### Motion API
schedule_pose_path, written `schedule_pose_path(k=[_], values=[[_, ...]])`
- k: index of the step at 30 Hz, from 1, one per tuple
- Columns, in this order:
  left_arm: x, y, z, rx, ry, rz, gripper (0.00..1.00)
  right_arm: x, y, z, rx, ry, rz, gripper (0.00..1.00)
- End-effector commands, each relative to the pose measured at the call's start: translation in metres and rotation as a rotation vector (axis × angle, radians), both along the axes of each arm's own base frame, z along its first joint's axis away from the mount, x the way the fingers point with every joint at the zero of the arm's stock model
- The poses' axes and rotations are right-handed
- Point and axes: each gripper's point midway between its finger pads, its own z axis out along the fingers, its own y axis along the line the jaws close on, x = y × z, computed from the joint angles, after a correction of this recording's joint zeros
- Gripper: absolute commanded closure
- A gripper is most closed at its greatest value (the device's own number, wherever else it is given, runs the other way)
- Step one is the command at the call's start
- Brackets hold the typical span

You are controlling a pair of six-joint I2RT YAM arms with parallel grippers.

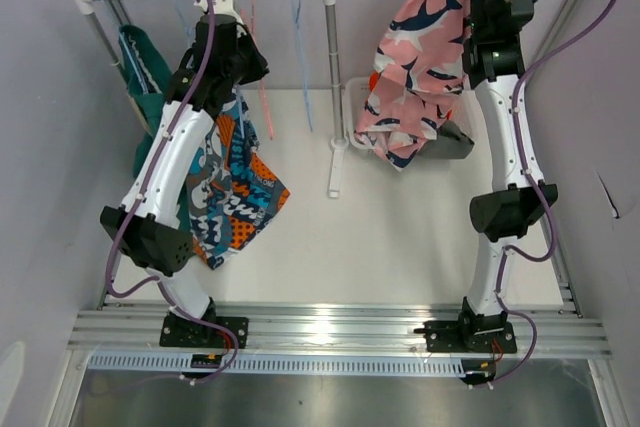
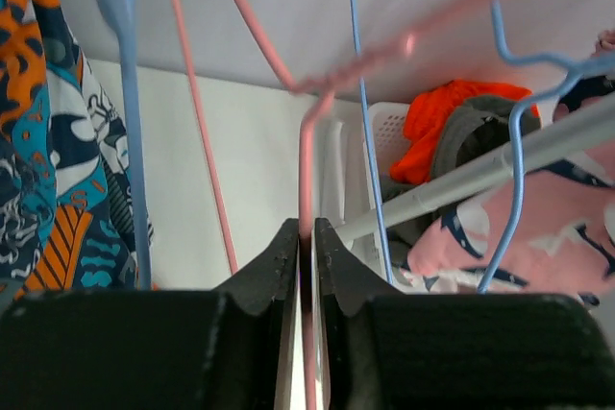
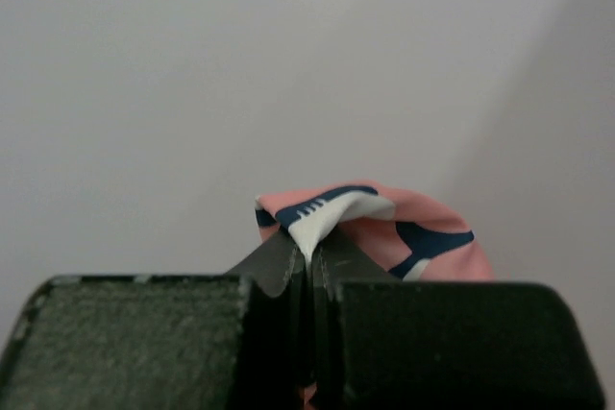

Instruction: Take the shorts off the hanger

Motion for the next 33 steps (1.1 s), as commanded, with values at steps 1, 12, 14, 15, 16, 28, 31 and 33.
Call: schedule_pose_path(k=[1,12,14,15,16,28,31,33], values=[[-0.014,0.004,0.010,-0.007,-0.014,-0.017,0.84,0.003,-0.015,0.003,0.053,-0.073,0.050,1.00],[-0.004,-0.002,0.014,-0.018,-0.013,-0.039,0.80,0.106,-0.003,-0.251,0.010,0.519,0.030,0.26],[-0.004,0.000,0.016,-0.013,-0.011,-0.031,0.77,0.090,0.000,-0.248,0.023,0.508,0.022,0.14],[-0.004,0.000,0.016,-0.013,-0.009,-0.031,0.74,0.086,0.000,-0.276,0.018,0.564,0.017,0.03],[-0.006,0.000,0.019,-0.015,-0.012,-0.034,0.58,0.080,-0.001,-0.278,0.023,0.573,0.005,0.01],[-0.085,0.012,0.111,-0.059,-0.143,-0.101,0.03,-0.064,-0.033,-0.288,0.055,0.678,-0.079,0.01],[-0.115,0.032,0.140,-0.034,-0.225,-0.063,0.01,-0.107,-0.042,-0.292,0.059,0.698,-0.091,0.00],[-0.127,0.057,0.149,0.015,-0.253,0.031,0.01,-0.130,-0.045,-0.296,0.072,0.707,-0.083,0.01]])
